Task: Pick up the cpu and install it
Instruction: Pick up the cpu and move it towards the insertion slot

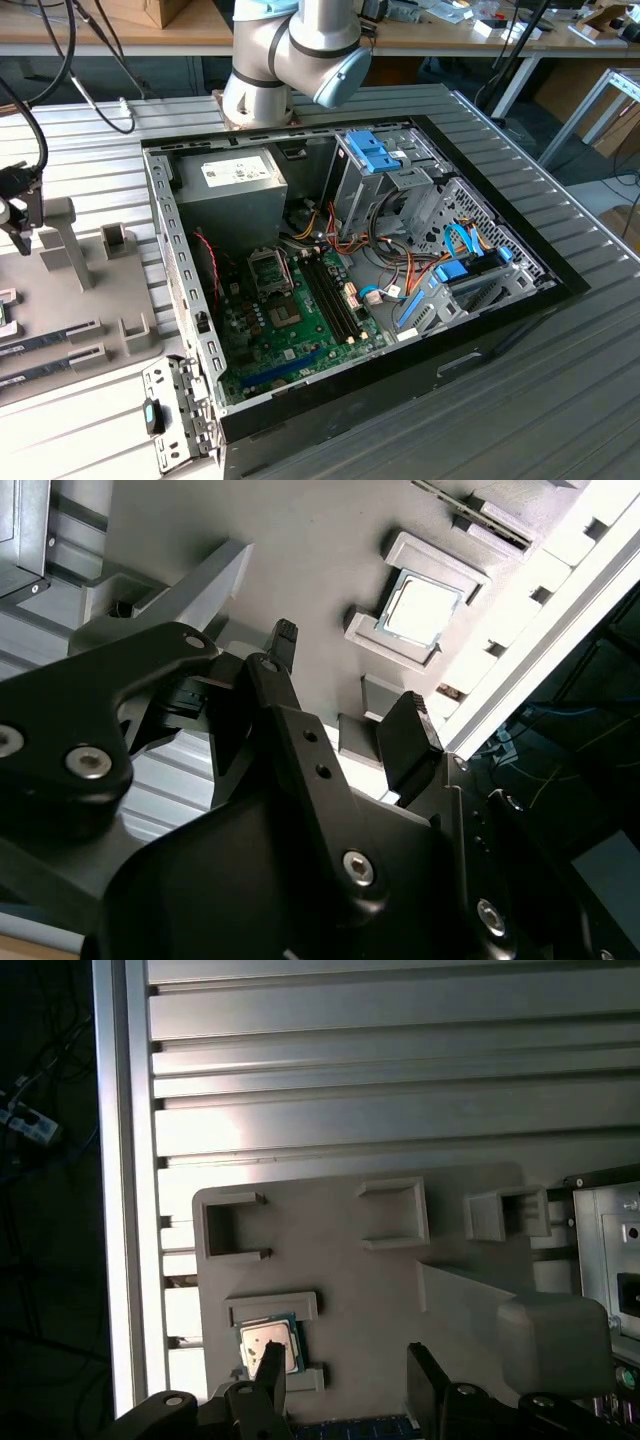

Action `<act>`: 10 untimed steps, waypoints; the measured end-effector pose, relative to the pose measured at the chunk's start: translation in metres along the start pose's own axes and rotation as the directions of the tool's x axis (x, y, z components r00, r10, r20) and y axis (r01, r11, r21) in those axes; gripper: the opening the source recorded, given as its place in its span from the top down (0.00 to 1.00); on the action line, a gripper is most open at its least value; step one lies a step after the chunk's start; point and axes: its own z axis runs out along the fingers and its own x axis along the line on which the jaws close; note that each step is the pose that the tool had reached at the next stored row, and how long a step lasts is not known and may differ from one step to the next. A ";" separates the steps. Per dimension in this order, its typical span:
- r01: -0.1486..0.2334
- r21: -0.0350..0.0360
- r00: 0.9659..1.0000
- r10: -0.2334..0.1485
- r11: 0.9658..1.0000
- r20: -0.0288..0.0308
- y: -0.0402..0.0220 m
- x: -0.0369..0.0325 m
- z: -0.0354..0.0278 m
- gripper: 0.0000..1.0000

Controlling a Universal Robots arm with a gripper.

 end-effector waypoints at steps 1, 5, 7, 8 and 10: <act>0.000 0.000 1.000 0.000 1.000 0.000 0.0000 0.0000 0.0002 0.40; 0.000 0.000 1.000 0.000 1.000 0.000 -0.0001 0.0001 0.0019 0.40; 0.000 0.000 1.000 0.000 1.000 0.000 -0.0001 0.0001 0.0028 0.40; 0.000 0.000 1.000 0.000 1.000 0.000 -0.0001 0.0001 0.0031 0.40; 0.000 0.000 1.000 0.000 1.000 0.000 -0.0002 0.0001 0.0041 0.40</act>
